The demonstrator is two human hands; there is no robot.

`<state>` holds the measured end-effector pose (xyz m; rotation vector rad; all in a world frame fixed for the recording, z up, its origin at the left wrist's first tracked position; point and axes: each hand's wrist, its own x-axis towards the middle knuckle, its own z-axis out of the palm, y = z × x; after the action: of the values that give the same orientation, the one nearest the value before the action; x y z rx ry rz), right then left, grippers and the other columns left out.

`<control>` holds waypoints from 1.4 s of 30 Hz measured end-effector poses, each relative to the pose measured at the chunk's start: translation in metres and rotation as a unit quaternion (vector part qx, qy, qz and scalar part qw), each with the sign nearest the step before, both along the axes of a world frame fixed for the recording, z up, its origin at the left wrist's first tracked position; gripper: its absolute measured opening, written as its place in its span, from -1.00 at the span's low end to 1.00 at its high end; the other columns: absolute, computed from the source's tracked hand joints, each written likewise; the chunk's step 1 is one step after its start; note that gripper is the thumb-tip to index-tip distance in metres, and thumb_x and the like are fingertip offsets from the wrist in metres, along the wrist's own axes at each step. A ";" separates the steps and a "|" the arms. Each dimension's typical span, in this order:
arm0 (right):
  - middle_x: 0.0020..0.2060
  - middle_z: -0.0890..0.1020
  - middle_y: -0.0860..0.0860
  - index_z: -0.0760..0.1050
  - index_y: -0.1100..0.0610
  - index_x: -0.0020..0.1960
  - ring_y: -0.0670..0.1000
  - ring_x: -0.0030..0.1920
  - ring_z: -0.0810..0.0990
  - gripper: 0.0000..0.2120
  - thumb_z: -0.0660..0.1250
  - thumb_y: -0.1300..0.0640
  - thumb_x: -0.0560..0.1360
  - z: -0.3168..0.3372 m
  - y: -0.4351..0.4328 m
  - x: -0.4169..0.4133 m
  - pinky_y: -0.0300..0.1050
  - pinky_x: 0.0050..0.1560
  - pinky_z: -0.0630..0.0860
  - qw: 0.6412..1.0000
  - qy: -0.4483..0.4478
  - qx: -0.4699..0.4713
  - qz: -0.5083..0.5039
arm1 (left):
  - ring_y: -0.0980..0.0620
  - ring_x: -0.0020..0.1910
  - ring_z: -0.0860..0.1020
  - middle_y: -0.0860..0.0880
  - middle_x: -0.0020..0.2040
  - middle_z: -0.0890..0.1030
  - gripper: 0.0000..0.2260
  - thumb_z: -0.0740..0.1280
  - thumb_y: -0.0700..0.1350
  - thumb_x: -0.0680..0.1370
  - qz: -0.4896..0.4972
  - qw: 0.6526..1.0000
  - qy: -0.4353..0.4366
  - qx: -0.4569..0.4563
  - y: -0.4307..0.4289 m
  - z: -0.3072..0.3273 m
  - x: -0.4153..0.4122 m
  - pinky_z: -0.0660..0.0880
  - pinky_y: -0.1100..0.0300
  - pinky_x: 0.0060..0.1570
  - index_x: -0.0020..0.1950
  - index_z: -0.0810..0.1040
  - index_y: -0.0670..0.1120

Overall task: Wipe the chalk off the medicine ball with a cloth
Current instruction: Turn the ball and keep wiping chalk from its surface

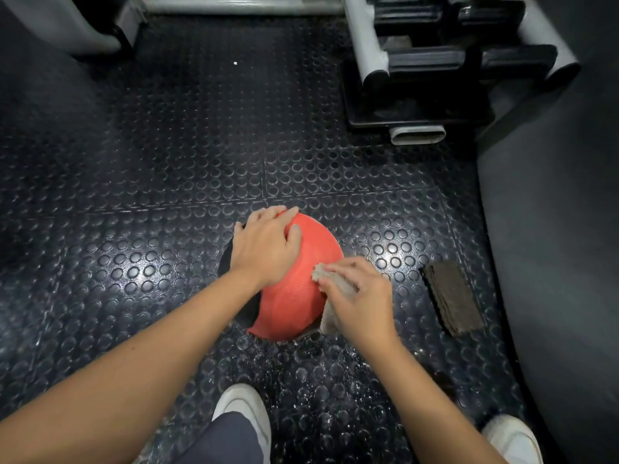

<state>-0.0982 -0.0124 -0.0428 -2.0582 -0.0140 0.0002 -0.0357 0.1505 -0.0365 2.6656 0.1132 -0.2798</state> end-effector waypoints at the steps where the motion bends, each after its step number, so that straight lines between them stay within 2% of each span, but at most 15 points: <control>1: -0.13 0.62 -0.12 0.69 0.17 -0.07 -0.21 -0.10 0.60 -0.90 0.50 0.19 0.42 0.000 0.000 0.006 -0.44 -0.03 0.47 1.000 0.009 0.003 -0.008 | -0.01 0.49 0.19 0.09 0.50 0.31 -0.57 0.02 0.04 0.63 -0.004 1.000 -0.002 0.005 -0.001 0.000 -0.001 0.08 -0.24 0.46 0.51 0.32 0.10; 3: -0.12 0.63 -0.06 0.70 0.14 -0.09 -0.22 -0.11 0.59 -0.90 0.48 0.13 0.44 0.000 -0.001 0.029 -0.44 -0.02 0.45 0.999 0.025 -0.003 -0.031 | -0.02 0.50 0.18 0.09 0.50 0.30 -0.57 0.02 0.04 0.63 -0.005 1.000 -0.006 0.011 -0.003 -0.001 -0.004 0.08 -0.25 0.46 0.51 0.31 0.10; 8: -0.11 0.64 -0.04 0.69 0.05 -0.09 -0.16 -0.09 0.58 -0.87 0.45 0.02 0.45 0.000 0.002 0.063 -0.15 0.09 0.52 0.996 0.064 -0.037 -0.048 | -0.02 0.47 0.23 0.09 0.48 0.33 -0.57 0.02 0.04 0.63 0.016 1.000 -0.005 -0.001 0.002 -0.001 0.001 0.14 -0.26 0.43 0.49 0.34 0.10; 13: -0.12 0.60 -0.18 0.68 0.08 -0.07 -0.31 -0.07 0.56 -0.92 0.49 0.13 0.43 0.007 0.007 -0.004 -0.48 0.01 0.44 0.996 0.073 0.019 -0.040 | -0.03 0.46 0.26 0.09 0.47 0.35 -0.58 0.03 0.04 0.62 0.028 1.000 0.002 -0.011 0.006 -0.003 0.006 0.21 -0.23 0.40 0.48 0.36 0.10; 16: -0.15 0.61 -0.14 0.68 0.06 -0.15 -0.31 -0.11 0.56 -0.99 0.48 0.13 0.44 0.004 0.003 0.008 -0.52 -0.04 0.39 0.995 0.072 0.025 -0.064 | -0.04 0.47 0.24 0.08 0.48 0.34 -0.57 0.02 0.04 0.62 0.012 1.000 -0.003 0.003 0.001 -0.002 0.003 0.20 -0.25 0.40 0.49 0.34 0.08; 18: -0.17 0.65 -0.01 0.67 0.11 -0.20 -0.18 -0.15 0.60 -0.89 0.45 0.10 0.46 -0.002 -0.002 0.037 -0.41 -0.05 0.46 0.994 0.080 0.005 -0.079 | -0.04 0.47 0.23 0.07 0.48 0.34 -0.57 0.02 0.04 0.63 0.010 1.000 -0.006 0.005 0.001 -0.002 0.002 0.19 -0.25 0.41 0.50 0.34 0.08; 21: -0.22 0.65 0.27 0.64 0.27 -0.22 0.22 -0.16 0.61 -0.82 0.44 0.15 0.45 -0.013 -0.003 0.072 -0.03 -0.07 0.58 0.989 0.120 0.008 -0.089 | -0.02 0.47 0.23 0.09 0.47 0.35 -0.58 0.03 0.03 0.63 0.019 1.000 -0.013 -0.004 0.004 -0.002 -0.001 0.19 -0.24 0.42 0.49 0.36 0.09; 23: -0.29 0.69 0.12 0.67 0.16 -0.22 0.11 -0.18 0.66 -0.89 0.46 0.14 0.45 -0.014 -0.004 0.073 -0.05 -0.06 0.60 0.987 0.126 0.023 -0.093 | -0.01 0.46 0.25 0.09 0.47 0.36 -0.59 0.04 0.03 0.63 0.026 0.999 -0.014 -0.011 0.007 -0.002 -0.001 0.22 -0.21 0.41 0.48 0.37 0.10; 25: -0.27 0.66 -0.12 0.68 0.09 -0.11 -0.19 -0.18 0.62 -0.92 0.46 0.10 0.46 -0.009 -0.003 0.057 -0.21 -0.02 0.57 0.989 0.117 0.025 -0.085 | 0.00 0.45 0.26 0.10 0.47 0.36 -0.59 0.04 0.02 0.63 0.036 0.999 -0.010 -0.021 0.011 -0.001 0.000 0.25 -0.20 0.39 0.47 0.38 0.11; 29: -0.14 0.65 -0.06 0.68 0.17 -0.05 -0.36 -0.17 0.56 -0.87 0.49 0.14 0.43 -0.004 -0.002 0.003 -0.53 -0.14 0.43 0.990 0.097 0.054 -0.083 | -0.01 0.43 0.28 0.11 0.46 0.37 -0.60 0.05 0.01 0.63 0.044 0.998 -0.015 -0.031 0.015 -0.001 0.000 0.29 -0.13 0.36 0.46 0.39 0.11; 32: -0.19 0.67 -0.08 0.67 0.04 -0.18 -0.26 -0.18 0.60 -0.98 0.49 0.13 0.42 -0.007 -0.002 0.014 -0.42 -0.09 0.48 0.987 0.113 0.063 -0.096 | -0.02 0.44 0.27 0.09 0.46 0.37 -0.59 0.04 0.03 0.64 0.031 0.999 -0.026 -0.021 0.014 -0.003 -0.004 0.29 -0.13 0.36 0.47 0.38 0.09; 33: -0.24 0.68 -0.07 0.66 -0.01 -0.22 -0.19 -0.23 0.61 -0.92 0.47 0.13 0.43 -0.010 -0.004 0.027 -0.33 -0.12 0.52 0.985 0.126 0.064 -0.098 | -0.01 0.44 0.27 0.08 0.47 0.37 -0.57 0.02 0.06 0.62 0.031 0.999 -0.030 -0.020 0.014 -0.003 -0.006 0.28 -0.16 0.37 0.47 0.38 0.10; 35: -0.33 0.69 0.05 0.67 0.03 -0.26 -0.07 -0.40 0.51 -0.88 0.44 0.18 0.44 -0.017 -0.008 0.056 -0.20 -0.31 0.50 0.981 0.155 0.061 -0.095 | 0.01 0.45 0.27 0.09 0.46 0.37 -0.50 -0.03 0.11 0.57 0.031 0.998 -0.039 -0.025 0.014 -0.004 -0.012 0.27 -0.19 0.38 0.47 0.38 0.10; 38: -0.39 0.67 0.11 0.69 0.11 -0.23 -0.07 -0.50 0.39 -0.91 0.45 0.23 0.42 -0.028 -0.009 0.079 -0.20 -0.43 0.40 0.975 0.198 0.047 -0.089 | 0.06 0.44 0.26 0.13 0.44 0.39 -0.50 -0.02 0.12 0.55 0.023 0.997 -0.057 -0.038 0.017 -0.007 -0.021 0.26 -0.18 0.39 0.45 0.40 0.12; 42: -0.42 0.65 0.05 0.62 0.03 -0.35 -0.02 -0.49 0.47 -0.78 0.44 0.18 0.47 -0.020 -0.010 0.048 -0.19 -0.48 0.46 0.974 0.192 0.063 -0.099 | 0.11 0.43 0.27 0.17 0.43 0.39 -0.53 0.00 0.10 0.55 0.036 0.996 -0.060 -0.055 0.025 -0.007 -0.024 0.29 -0.11 0.38 0.43 0.42 0.16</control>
<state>-0.0504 -0.0223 -0.0629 -1.8939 0.4198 0.2669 -0.0593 0.1759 -0.0440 2.5558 0.1507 -0.0999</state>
